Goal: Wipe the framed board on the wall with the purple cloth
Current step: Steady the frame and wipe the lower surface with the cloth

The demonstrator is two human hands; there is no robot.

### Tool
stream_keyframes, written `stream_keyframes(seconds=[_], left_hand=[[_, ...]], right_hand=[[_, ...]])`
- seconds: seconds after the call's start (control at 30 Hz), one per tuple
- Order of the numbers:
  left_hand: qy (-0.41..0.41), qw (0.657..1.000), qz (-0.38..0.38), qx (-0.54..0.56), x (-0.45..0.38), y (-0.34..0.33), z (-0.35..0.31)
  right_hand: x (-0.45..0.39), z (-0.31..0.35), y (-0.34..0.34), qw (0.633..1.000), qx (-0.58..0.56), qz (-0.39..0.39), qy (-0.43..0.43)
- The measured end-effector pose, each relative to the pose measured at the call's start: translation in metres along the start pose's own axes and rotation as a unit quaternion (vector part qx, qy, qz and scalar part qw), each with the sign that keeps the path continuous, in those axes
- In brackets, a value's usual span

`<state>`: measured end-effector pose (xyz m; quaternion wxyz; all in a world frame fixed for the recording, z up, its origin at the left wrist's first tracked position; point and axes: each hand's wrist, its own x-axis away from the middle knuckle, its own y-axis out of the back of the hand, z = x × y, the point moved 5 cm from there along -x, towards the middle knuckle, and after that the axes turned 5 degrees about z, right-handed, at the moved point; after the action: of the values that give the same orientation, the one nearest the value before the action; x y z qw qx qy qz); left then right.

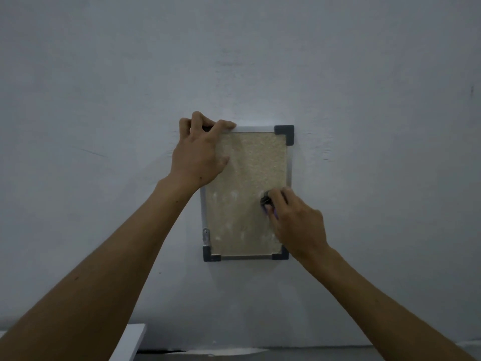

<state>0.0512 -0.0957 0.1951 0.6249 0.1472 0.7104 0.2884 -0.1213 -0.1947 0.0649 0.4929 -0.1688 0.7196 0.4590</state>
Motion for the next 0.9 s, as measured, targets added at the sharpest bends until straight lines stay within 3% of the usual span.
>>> stream_keyframes(seconds=[0.07,0.17,0.33,0.47,0.6,0.73,0.9], left_hand=[[0.000,1.000,-0.003,-0.001,0.001,0.000,0.001],[0.001,1.000,-0.005,0.001,0.002,-0.001,0.000],[0.001,1.000,-0.004,0.002,0.002,0.000,-0.001],[0.002,1.000,-0.005,0.001,0.001,0.000,-0.001],[0.001,1.000,-0.005,-0.007,0.001,0.001,-0.002],[0.000,1.000,-0.012,-0.022,0.002,0.001,-0.003],[-0.001,1.000,-0.007,-0.027,0.002,0.002,-0.003]], right_hand=[[-0.001,-0.003,0.001,1.000,0.000,0.002,0.000],[-0.010,-0.021,0.011,0.996,-0.024,-0.032,-0.083],[-0.005,-0.006,0.001,0.998,0.030,0.026,0.050],[-0.013,-0.029,0.013,0.999,-0.001,-0.004,-0.048],[0.000,-0.013,-0.004,0.994,0.032,0.060,0.089],[-0.007,-0.032,0.009,1.000,0.009,0.011,-0.025],[0.008,-0.010,-0.009,0.986,0.048,0.090,0.134]])
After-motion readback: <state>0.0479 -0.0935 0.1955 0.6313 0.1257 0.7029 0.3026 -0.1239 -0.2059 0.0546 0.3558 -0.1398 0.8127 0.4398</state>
